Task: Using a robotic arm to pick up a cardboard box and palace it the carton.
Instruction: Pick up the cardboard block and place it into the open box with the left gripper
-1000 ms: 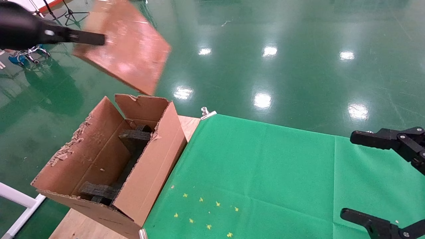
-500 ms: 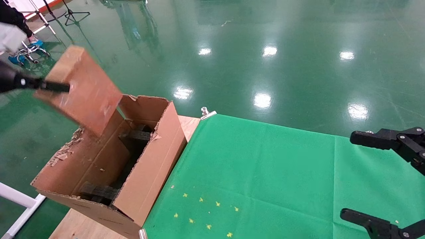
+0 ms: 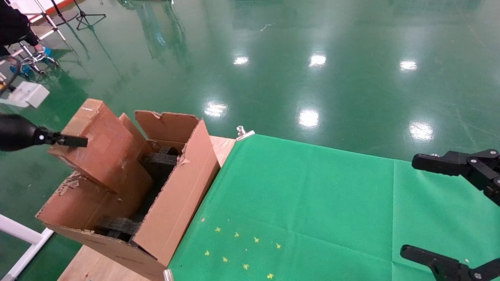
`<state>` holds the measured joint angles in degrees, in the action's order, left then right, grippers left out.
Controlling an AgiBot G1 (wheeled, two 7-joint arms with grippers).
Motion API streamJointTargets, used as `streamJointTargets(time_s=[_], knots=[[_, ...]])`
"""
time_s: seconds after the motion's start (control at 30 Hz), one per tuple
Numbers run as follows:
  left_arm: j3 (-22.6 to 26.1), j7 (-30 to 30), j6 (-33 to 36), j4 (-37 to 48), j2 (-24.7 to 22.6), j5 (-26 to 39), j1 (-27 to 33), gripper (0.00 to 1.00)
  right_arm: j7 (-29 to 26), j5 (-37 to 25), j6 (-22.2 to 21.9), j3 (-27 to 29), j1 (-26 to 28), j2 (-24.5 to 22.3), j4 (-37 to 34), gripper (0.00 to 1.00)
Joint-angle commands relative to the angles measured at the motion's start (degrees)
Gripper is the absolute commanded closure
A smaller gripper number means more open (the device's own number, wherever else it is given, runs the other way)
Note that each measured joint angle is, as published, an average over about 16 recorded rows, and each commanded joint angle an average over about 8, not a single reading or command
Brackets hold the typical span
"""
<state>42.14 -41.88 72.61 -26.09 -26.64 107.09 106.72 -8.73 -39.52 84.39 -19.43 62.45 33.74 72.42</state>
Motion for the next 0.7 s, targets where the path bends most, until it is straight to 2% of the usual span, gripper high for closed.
streamJointTargets(time_s=[0.03, 0.7], knots=[[0.1, 0.9, -0.5, 1.6, -0.4, 0.0, -0.4, 1.00, 0.0, 0.0, 0.0, 0.0, 0.0, 0.0, 0.0, 0.00], [1.5, 5.7, -4.6, 12.8, -5.7, 1.7, -2.6, 1.00, 0.0, 0.0, 0.0, 0.0, 0.0, 0.0, 0.0, 0.00]])
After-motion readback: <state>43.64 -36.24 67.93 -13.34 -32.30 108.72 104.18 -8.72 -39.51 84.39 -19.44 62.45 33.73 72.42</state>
